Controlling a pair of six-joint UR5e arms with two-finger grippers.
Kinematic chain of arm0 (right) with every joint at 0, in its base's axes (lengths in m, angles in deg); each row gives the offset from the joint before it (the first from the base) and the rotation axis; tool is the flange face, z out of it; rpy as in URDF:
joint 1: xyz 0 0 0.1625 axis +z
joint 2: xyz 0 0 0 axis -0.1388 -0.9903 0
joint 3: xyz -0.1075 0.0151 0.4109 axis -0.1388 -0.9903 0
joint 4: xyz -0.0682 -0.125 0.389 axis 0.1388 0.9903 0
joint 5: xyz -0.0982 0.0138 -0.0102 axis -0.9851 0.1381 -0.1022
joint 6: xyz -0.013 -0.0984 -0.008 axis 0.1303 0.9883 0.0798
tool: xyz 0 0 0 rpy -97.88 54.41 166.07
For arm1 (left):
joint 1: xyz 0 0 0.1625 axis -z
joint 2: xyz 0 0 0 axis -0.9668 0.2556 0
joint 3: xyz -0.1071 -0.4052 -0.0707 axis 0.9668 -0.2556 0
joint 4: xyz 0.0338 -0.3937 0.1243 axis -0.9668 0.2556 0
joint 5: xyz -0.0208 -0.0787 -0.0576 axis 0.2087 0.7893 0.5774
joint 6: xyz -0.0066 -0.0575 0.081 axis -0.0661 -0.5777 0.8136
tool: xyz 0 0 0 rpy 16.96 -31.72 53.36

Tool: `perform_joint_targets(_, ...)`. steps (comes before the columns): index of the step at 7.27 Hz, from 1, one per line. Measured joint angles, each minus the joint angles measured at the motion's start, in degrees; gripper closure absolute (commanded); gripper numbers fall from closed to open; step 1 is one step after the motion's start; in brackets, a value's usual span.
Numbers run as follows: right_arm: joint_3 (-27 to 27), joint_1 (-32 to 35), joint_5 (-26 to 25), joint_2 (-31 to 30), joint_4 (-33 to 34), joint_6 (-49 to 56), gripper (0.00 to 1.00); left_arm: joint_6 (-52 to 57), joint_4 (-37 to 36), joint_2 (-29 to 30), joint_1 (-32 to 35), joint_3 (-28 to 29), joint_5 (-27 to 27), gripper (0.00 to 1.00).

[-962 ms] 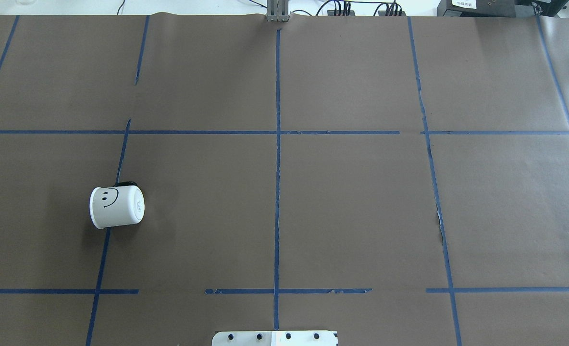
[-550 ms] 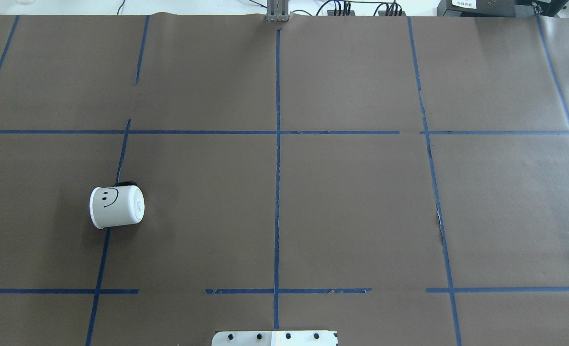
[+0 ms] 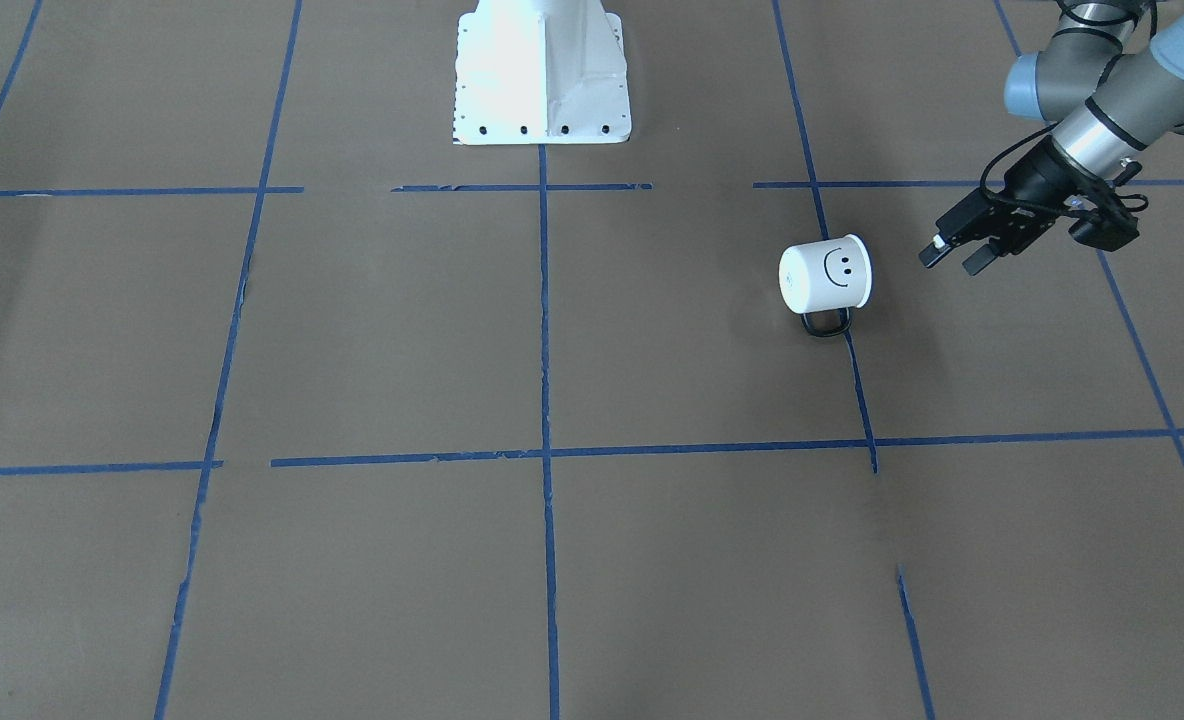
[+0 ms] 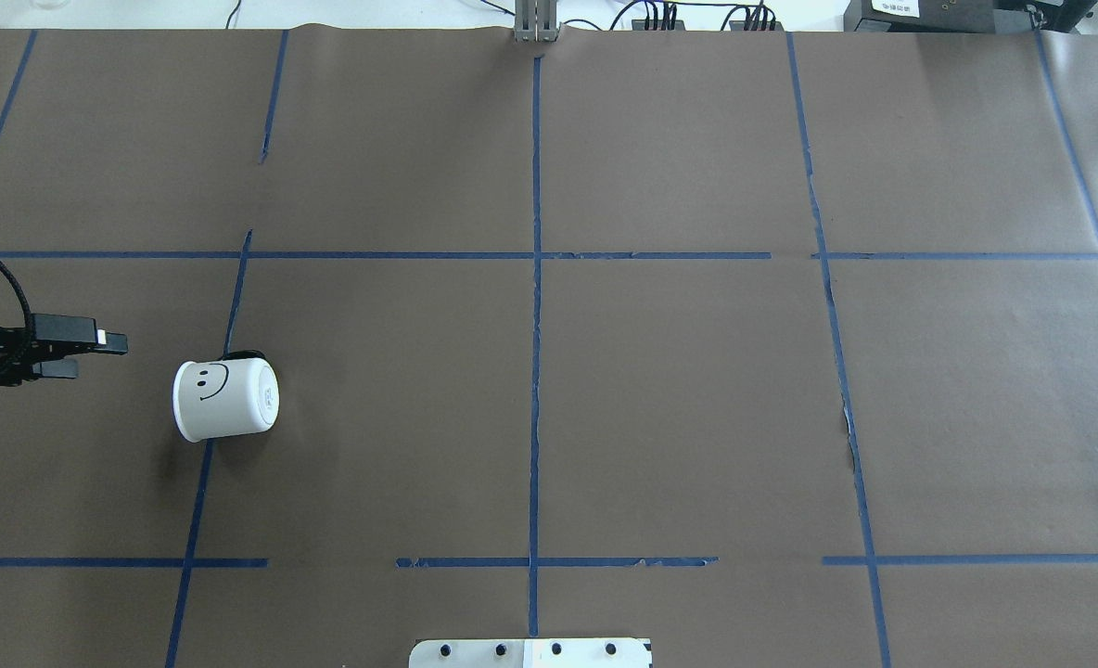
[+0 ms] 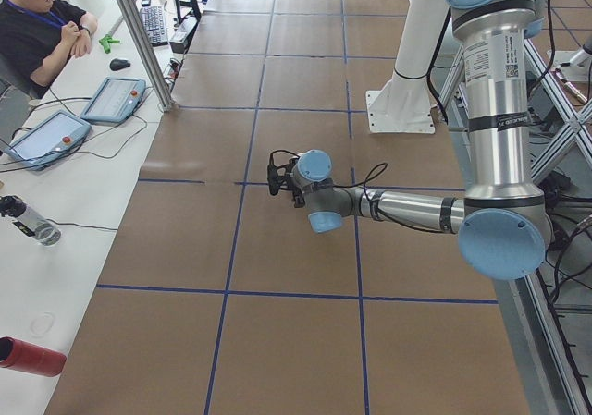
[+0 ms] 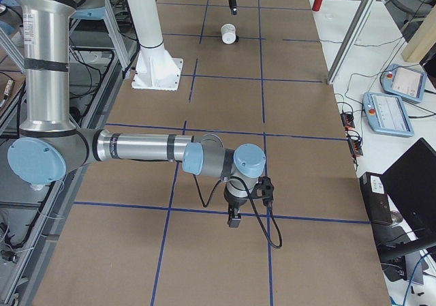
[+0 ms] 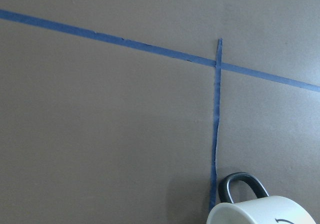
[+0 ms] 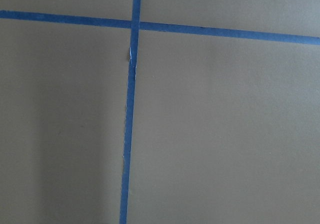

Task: Flip mug
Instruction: 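Move the left gripper in toward the open end of the sideways white mug, then close the left gripper on the mug's rim and lift it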

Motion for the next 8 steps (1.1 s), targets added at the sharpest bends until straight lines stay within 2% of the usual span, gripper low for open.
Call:
perform_joint_targets(3, 0.0, 0.0, 0.0, 0.0, 0.0, 0.0, 0.00, -13.6, 12.1, 2.3, -4.4, 2.6, -8.4, 0.00)
perform_joint_targets(5, 0.0, 0.0, 0.0, 0.0, 0.0, 0.0, 0.00, -17.2, 19.3, 5.2, -7.6, 7.1, -13.9, 0.00)
perform_joint_targets(7, 0.0, 0.0, 0.0, 0.0, 0.0, 0.0, 0.00, -18.0, 23.1, 6.3, -9.4, 10.0, -16.4, 0.00)
perform_joint_targets(8, 0.0, 0.0, 0.0, 0.0, 0.0, 0.0, 0.00, -18.1, 23.9, 6.6, -9.9, 10.5, -16.7, 0.17)
